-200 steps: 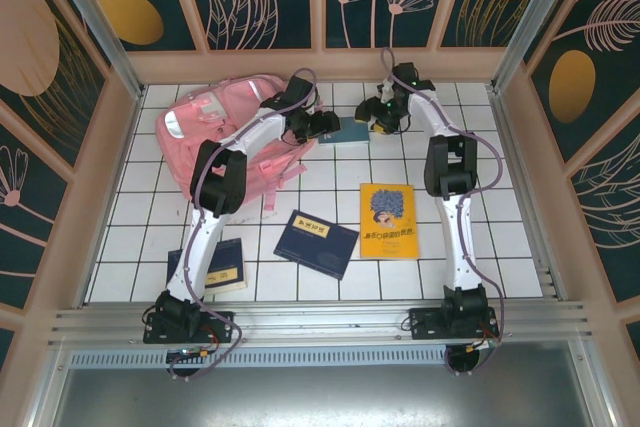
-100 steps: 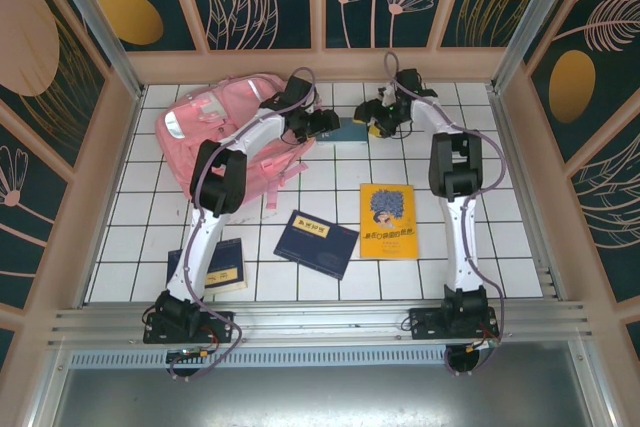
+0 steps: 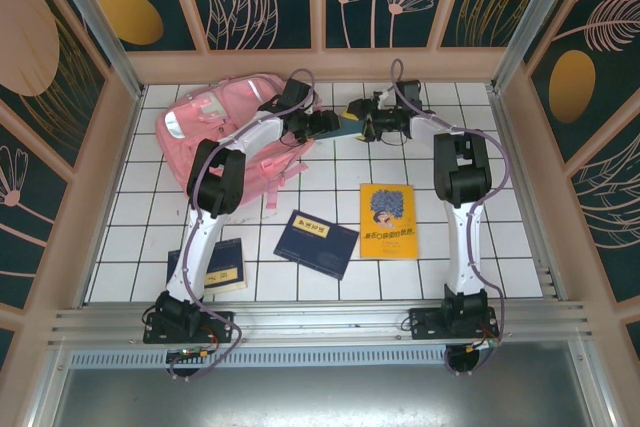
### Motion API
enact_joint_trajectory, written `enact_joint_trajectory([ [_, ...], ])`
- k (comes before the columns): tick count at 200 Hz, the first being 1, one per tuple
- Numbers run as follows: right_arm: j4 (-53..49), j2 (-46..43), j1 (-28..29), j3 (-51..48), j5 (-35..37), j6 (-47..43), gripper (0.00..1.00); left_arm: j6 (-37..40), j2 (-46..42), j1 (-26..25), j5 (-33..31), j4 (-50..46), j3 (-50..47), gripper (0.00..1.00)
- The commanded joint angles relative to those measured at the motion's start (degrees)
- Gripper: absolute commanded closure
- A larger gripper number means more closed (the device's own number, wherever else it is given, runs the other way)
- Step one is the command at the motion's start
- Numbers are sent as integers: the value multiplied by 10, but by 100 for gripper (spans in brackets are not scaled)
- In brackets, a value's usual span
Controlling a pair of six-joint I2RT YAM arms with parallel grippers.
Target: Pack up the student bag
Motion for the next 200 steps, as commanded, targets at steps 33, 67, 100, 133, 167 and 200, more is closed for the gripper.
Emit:
enact_joint_trajectory([
  [33,-86,6,2,42,50,-82,49,4,29,-10,22,-59,-40,25],
  [67,-104,3,-1,41,93,-111,84,18,-15,-5,0,-70,-56,25],
  [100,-99,-29,-8,-3,134,-124,100,52,-82,-5,-12,-126,-37,24],
  [133,-110,-84,-13,-62,202,-145,100,77,-101,-3,-16,-227,81,18],
  [167,-93,-145,-12,-135,251,-138,100,45,-133,-1,-225,-245,111,6],
  [200,-92,-183,-4,-172,276,-143,100,-32,-93,9,-388,-310,176,2],
])
